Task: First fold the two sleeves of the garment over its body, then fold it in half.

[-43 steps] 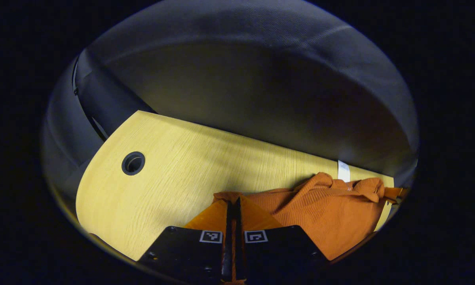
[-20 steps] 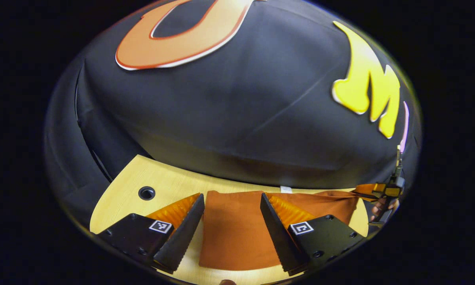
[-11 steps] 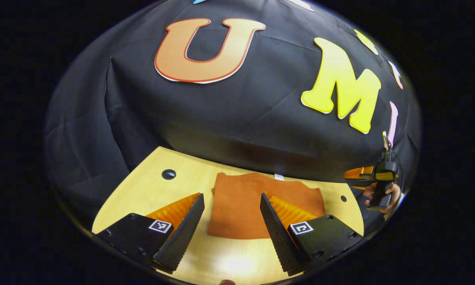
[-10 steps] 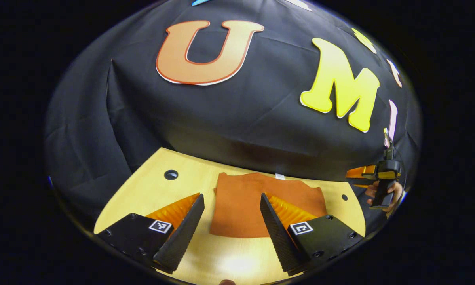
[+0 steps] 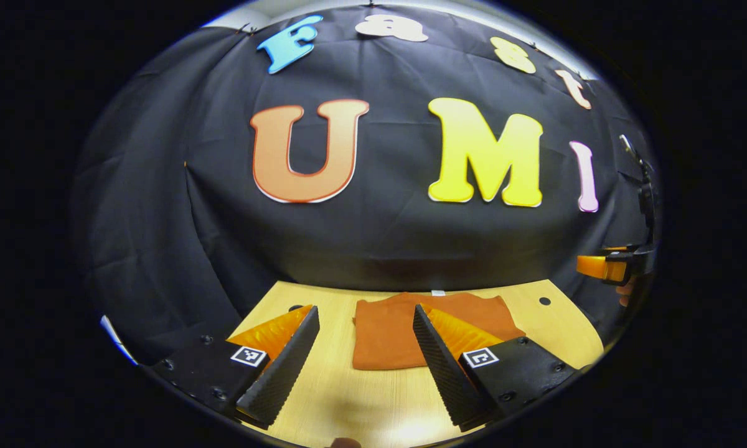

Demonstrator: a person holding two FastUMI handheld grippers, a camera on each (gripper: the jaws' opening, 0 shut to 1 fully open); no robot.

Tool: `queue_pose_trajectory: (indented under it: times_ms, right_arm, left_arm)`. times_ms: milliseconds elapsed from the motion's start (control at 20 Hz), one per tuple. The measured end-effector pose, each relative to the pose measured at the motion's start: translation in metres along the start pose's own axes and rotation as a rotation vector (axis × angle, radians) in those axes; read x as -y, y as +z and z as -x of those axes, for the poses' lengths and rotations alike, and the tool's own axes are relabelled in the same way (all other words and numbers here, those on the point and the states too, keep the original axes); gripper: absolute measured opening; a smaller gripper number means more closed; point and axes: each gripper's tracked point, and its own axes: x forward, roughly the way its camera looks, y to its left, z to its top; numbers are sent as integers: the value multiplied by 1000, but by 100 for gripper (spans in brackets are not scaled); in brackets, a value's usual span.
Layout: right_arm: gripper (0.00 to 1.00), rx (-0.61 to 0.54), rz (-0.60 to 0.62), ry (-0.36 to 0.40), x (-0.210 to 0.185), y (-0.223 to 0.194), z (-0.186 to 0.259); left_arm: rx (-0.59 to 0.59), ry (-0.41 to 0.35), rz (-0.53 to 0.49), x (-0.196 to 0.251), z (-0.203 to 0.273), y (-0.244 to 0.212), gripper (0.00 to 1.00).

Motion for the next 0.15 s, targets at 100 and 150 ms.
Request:
queue_pose_trajectory:
  times_ms: [100,150]
  right_arm:
    - [96,58,31,-21,-1,4,34]
    - [96,73,58,-30,-2,6,48]
  left_arm:
    - [40,17,-25,5,26,8,98]
    - [52,5,-34,14,37,9,98]
